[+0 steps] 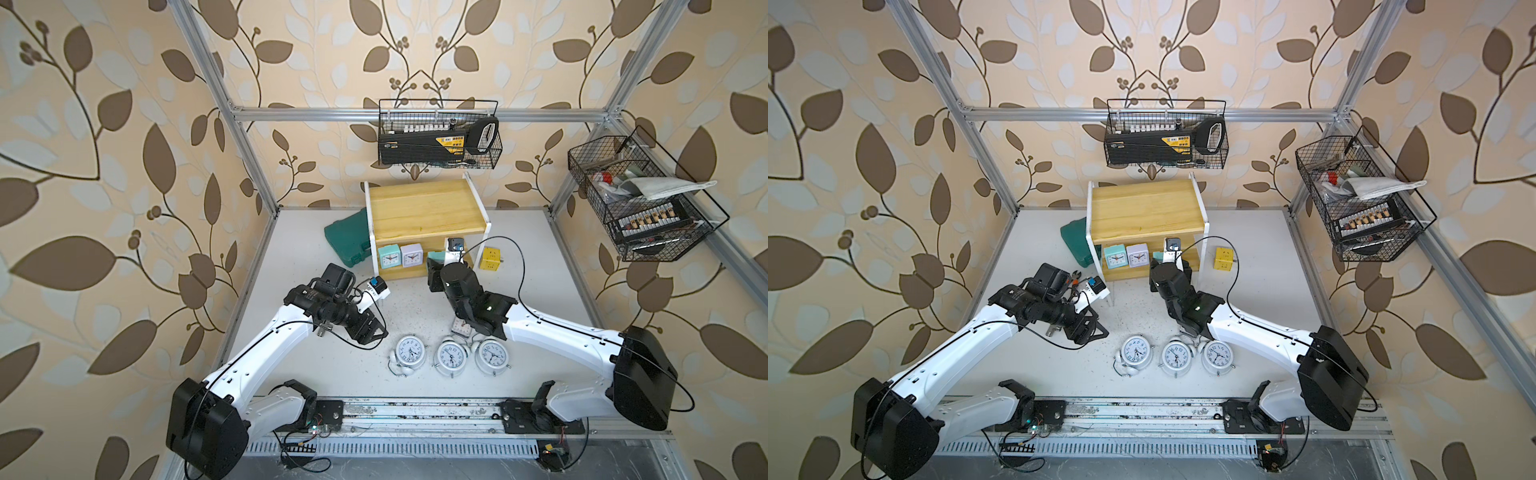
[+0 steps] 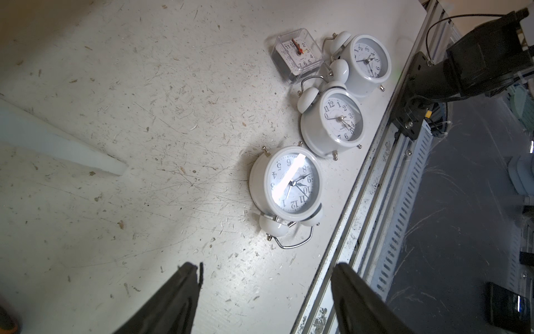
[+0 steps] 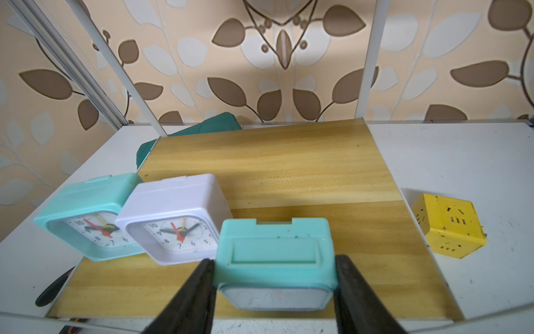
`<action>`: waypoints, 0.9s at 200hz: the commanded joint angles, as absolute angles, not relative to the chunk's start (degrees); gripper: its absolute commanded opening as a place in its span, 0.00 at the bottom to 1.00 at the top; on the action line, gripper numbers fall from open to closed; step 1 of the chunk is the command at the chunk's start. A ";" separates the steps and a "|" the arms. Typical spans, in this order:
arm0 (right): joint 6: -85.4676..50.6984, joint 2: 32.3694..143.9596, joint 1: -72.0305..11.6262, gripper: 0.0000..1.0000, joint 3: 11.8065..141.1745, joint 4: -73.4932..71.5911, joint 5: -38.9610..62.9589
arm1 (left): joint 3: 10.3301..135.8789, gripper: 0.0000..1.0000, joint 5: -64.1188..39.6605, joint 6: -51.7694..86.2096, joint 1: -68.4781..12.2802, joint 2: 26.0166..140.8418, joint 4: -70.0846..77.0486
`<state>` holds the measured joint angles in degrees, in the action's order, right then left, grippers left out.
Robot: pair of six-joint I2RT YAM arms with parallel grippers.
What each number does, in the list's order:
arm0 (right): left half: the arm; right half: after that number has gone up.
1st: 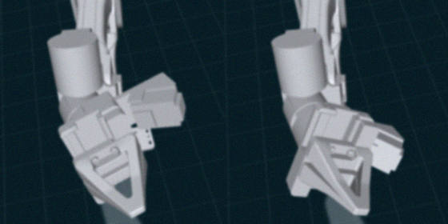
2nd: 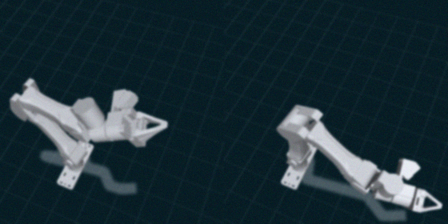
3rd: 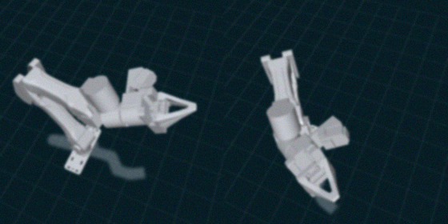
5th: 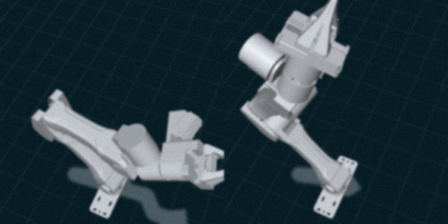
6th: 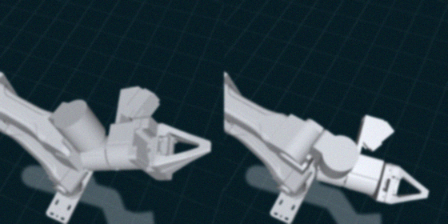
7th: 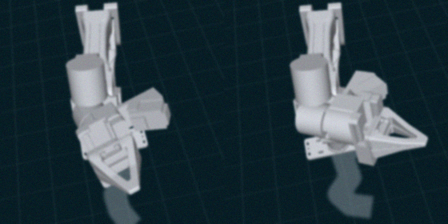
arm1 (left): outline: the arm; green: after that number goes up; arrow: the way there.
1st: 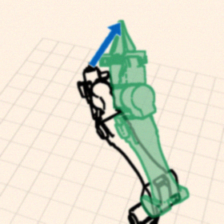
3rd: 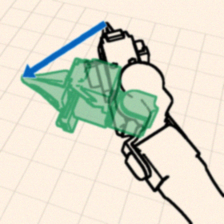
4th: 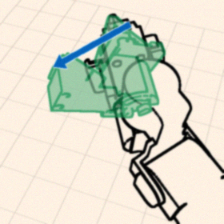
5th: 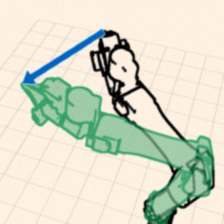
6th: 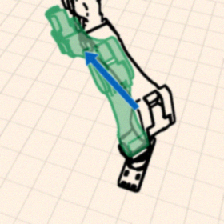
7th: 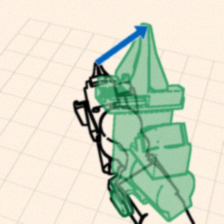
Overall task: Place the alarm clocks on the shelf by style
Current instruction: Place the alarm on the shelf.
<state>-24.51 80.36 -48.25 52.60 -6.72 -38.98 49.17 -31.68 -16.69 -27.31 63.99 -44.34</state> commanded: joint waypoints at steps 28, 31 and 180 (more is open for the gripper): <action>-23.05 83.04 -47.77 0.56 53.06 -14.51 -41.57 | 49.22 0.76 -32.87 -18.15 -26.50 63.11 -43.40; -22.91 83.18 -47.77 0.56 52.87 -15.13 -41.56 | 49.22 0.76 -32.87 -18.18 -26.49 63.11 -43.34; -15.83 88.68 -47.18 0.63 49.45 -30.18 -43.22 | 48.77 0.76 -32.96 -18.32 -26.44 63.02 -43.33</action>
